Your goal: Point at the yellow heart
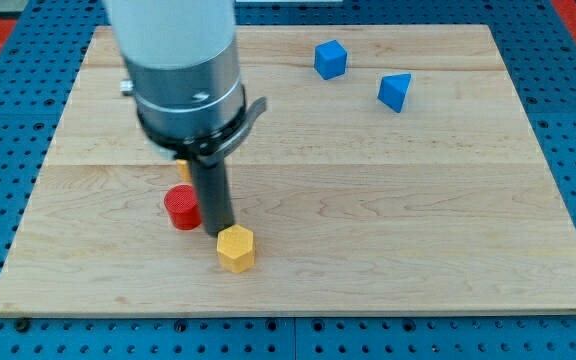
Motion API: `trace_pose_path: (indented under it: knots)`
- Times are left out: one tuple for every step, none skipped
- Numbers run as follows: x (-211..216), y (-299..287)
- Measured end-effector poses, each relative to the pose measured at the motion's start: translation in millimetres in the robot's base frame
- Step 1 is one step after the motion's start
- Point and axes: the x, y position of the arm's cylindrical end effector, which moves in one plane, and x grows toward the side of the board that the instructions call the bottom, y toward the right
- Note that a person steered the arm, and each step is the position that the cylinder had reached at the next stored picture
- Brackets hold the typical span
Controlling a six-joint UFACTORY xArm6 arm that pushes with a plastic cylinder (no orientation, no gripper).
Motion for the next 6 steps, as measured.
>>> trace_pose_path:
  knots:
    - [-3.4, -36.1]
    - [-2.9, -38.3]
    - [-4.4, -116.4]
    - [-39.1, -113.6]
    - [-66.1, -81.1]
    - [-85.5, -72.8]
